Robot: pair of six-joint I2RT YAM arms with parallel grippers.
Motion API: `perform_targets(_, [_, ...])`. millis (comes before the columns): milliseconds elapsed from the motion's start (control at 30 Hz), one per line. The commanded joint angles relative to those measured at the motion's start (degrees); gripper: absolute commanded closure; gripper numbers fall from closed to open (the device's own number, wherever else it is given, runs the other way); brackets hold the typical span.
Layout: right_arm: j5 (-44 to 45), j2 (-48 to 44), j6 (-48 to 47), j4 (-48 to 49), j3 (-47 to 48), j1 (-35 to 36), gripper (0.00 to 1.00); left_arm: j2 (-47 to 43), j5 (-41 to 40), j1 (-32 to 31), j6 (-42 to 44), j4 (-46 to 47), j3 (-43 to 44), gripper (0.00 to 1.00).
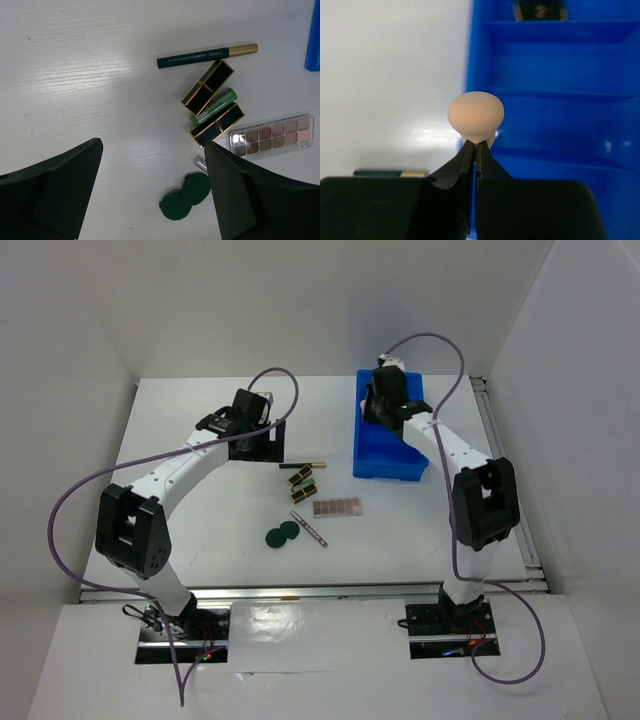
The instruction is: Organize the makeup
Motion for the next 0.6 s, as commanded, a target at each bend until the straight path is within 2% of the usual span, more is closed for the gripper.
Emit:
perform_targets(0, [-1.2, 2.4, 2.6, 3.5, 2.4, -5.3, 1.00, 0.4, -2.5, -0.2, 0.7, -0.5, 1.2, 0.03])
perform_targets(400, [-8.0, 16.6, 6.7, 2.5, 11.2, -14.6, 1.00, 3.8, -1.9, -0.2, 0.7, -1.7, 4.0, 0.03])
perform_targets(567, [-9.9, 17.7, 7.2, 4.6, 11.2, -16.6, 1.00, 3.8, -1.9, -0.2, 0.7, -1.1, 4.5, 0.03])
